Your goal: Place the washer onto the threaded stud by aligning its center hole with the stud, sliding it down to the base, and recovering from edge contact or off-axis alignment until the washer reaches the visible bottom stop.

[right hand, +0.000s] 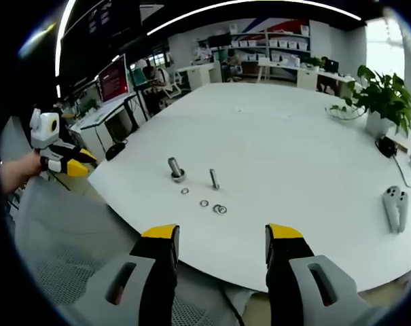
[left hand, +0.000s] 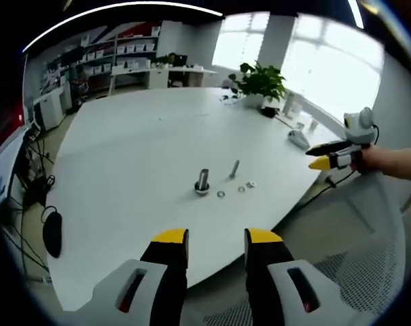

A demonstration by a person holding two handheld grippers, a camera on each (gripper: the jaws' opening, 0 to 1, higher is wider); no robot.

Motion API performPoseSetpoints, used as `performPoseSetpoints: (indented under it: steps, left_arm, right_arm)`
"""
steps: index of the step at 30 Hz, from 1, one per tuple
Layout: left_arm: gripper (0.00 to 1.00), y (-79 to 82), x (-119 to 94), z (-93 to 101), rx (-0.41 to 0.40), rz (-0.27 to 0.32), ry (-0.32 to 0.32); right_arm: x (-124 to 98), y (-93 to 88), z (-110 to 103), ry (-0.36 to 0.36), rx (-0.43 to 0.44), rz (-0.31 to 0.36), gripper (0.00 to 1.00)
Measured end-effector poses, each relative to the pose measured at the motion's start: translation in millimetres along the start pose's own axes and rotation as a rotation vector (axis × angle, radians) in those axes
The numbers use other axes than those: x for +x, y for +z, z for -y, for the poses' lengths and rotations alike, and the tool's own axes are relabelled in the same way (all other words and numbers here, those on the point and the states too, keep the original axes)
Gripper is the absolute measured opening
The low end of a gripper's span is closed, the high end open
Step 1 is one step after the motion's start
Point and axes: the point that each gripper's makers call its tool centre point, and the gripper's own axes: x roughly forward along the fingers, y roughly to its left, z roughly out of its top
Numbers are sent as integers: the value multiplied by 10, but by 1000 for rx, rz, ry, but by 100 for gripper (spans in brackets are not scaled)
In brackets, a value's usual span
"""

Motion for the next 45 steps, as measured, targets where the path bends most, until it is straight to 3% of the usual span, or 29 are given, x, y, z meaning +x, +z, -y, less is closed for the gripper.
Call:
performPoseSetpoints:
  steps: [5, 8, 18, 27, 45]
  left_arm:
    - [31, 15, 20, 66, 38, 3, -20]
    - [31, 16, -9, 66, 77, 11, 1]
    - [33, 42, -5, 104, 85, 21, -19]
    - [35, 24, 11, 162, 78, 13, -53]
    - [37, 73, -23, 83, 5, 48, -33]
  right_arm:
    - [5, -17, -14, 6, -8, -11, 53]
    - [13, -31, -39, 16, -9, -16, 53]
    - [29, -84, -74, 20, -48, -51, 53]
    - [27, -84, -66, 12, -62, -55, 53]
    - [30, -149, -78, -3, -100, -98, 53]
